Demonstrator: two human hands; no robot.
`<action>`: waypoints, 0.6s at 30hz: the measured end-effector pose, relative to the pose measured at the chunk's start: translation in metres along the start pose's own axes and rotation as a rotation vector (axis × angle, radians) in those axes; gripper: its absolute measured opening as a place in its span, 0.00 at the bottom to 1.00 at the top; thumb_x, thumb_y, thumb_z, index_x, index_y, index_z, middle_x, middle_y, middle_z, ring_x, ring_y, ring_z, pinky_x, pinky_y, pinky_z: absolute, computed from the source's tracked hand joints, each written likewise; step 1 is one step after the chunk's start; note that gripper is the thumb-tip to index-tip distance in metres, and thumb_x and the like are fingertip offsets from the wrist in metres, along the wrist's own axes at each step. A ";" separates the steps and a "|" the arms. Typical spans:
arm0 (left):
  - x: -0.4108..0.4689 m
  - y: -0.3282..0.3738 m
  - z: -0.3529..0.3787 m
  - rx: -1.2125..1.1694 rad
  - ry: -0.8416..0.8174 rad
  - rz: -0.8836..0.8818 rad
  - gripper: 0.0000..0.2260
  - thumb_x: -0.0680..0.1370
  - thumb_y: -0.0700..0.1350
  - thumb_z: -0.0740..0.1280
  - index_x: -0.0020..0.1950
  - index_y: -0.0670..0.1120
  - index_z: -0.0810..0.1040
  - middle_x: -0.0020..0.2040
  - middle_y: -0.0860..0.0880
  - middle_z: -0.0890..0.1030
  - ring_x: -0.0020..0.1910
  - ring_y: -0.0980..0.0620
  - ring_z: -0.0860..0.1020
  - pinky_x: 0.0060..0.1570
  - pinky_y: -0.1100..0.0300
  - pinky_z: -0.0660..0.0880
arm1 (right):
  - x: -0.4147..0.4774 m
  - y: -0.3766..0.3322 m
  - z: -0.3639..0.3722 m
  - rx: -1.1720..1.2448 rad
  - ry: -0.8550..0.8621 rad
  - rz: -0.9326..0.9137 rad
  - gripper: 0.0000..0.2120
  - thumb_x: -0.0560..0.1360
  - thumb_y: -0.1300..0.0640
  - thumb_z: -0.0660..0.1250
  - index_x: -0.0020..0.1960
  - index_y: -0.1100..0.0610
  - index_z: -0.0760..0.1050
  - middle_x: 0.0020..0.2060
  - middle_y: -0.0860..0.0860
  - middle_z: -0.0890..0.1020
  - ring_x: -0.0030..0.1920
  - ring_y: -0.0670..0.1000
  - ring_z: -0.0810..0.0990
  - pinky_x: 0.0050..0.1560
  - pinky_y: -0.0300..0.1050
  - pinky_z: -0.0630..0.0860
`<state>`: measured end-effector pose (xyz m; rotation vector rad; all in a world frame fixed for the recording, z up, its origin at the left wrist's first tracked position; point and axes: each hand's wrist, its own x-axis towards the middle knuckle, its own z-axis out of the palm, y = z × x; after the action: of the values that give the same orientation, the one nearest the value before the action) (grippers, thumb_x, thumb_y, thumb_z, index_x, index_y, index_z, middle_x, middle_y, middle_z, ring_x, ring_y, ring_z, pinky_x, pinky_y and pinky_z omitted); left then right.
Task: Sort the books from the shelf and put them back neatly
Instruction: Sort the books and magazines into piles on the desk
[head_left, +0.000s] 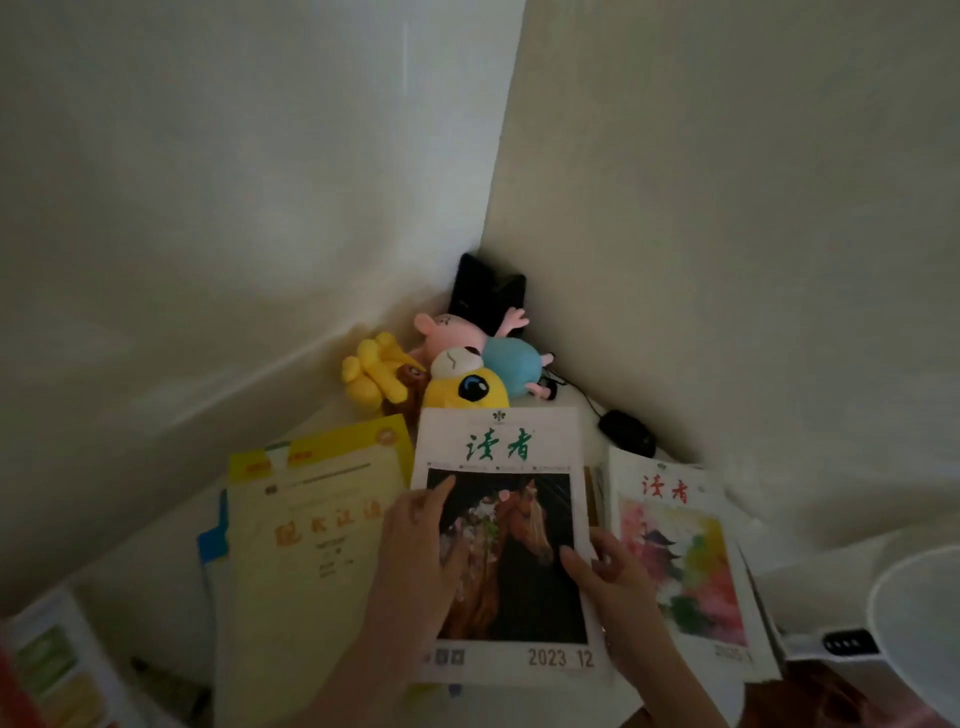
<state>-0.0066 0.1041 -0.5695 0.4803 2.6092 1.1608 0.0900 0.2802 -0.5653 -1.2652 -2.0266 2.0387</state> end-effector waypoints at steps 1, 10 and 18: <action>0.005 0.009 0.011 0.047 -0.020 0.047 0.24 0.81 0.48 0.61 0.75 0.55 0.59 0.69 0.52 0.62 0.69 0.55 0.60 0.68 0.63 0.56 | 0.001 0.002 -0.015 0.009 0.036 0.014 0.10 0.75 0.57 0.69 0.54 0.49 0.73 0.47 0.55 0.82 0.40 0.54 0.85 0.32 0.44 0.80; 0.034 0.063 0.134 0.388 -0.562 0.334 0.18 0.82 0.47 0.58 0.73 0.52 0.65 0.76 0.51 0.60 0.75 0.51 0.58 0.74 0.52 0.54 | 0.039 0.038 -0.146 -0.186 0.381 0.157 0.33 0.70 0.45 0.72 0.70 0.56 0.68 0.59 0.61 0.77 0.47 0.56 0.79 0.48 0.52 0.79; 0.039 0.066 0.187 0.374 -0.684 0.393 0.21 0.83 0.45 0.56 0.77 0.51 0.59 0.79 0.52 0.46 0.77 0.49 0.53 0.75 0.51 0.54 | 0.095 0.078 -0.184 -0.602 0.529 0.277 0.20 0.72 0.59 0.72 0.62 0.63 0.75 0.60 0.62 0.77 0.57 0.59 0.75 0.64 0.56 0.70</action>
<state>0.0356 0.2861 -0.6457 1.2556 2.1498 0.4442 0.1623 0.4706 -0.6516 -1.9996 -2.3311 0.9666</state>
